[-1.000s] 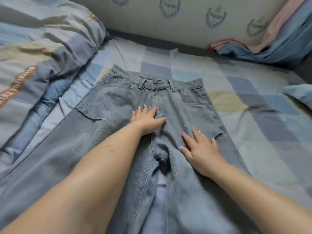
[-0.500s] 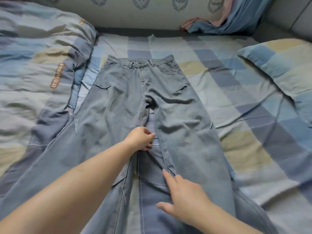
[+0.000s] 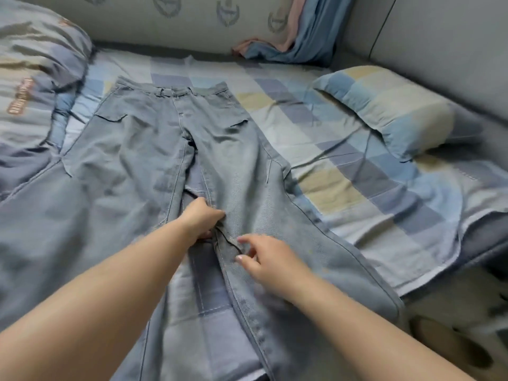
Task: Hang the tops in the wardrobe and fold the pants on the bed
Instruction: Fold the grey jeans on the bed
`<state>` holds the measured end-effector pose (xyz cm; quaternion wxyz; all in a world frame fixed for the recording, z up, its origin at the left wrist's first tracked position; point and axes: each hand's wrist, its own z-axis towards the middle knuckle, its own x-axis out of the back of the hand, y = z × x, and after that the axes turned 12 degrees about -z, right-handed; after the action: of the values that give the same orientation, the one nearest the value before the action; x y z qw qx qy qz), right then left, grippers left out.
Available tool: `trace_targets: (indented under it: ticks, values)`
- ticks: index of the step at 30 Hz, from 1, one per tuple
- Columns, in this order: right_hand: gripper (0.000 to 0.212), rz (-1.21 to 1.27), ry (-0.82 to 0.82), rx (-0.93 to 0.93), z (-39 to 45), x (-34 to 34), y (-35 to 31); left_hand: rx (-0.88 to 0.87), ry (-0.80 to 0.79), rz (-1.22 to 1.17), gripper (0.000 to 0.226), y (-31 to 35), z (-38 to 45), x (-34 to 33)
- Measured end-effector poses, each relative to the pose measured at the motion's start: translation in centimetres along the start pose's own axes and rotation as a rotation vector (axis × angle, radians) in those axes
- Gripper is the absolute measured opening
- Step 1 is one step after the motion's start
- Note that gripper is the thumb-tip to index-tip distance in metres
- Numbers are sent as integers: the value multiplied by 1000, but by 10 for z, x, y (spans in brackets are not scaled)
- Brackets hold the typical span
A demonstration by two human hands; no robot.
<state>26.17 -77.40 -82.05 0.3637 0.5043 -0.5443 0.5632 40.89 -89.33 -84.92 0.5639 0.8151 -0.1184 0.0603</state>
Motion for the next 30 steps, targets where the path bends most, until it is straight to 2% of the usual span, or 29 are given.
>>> trace_targets:
  ticks: [2, 3, 5, 7, 10, 15, 18, 21, 24, 26, 28, 30]
  values:
    - [41, -129, 193, -153, -7, 5, 59, 40, -1, -214, 10, -12, -23, -6]
    - [45, -207, 198, -277, -12, 10, 88, 55, -6, -285, 12, -17, -34, -11]
    - [52, -221, 49, -484, -32, 16, 134, 78, -7, -359, 16, -23, -64, -24]
    - [54, -140, 20, -511, -43, 14, 155, 97, -26, -371, 11, -28, -92, -35]
    - [54, 40, 52, -398, -65, 17, 164, 169, -21, -395, 22, -35, -137, -59]
    - [52, 303, 78, -264, -137, 1, 186, 180, 177, -431, 19, -57, -201, -83]
    - [54, 360, 62, -229, -168, -8, 196, 208, 117, -433, 23, -71, -226, -86]
    - [61, 349, 78, -236, -187, -23, 196, 174, 21, -284, 31, -79, -235, -83]
    - [53, 263, 310, -302, -201, -33, 174, 129, 0, -125, 28, -87, -243, -73]
    - [44, 264, 445, -273, -209, -32, 146, 126, -44, -92, 23, -86, -253, -68]
    - [37, 299, 474, -156, -205, -30, 97, 114, -90, -52, 17, -87, -266, -42]
    - [31, 350, 417, -47, -195, -27, 52, 64, -93, -34, 14, -84, -274, -15]
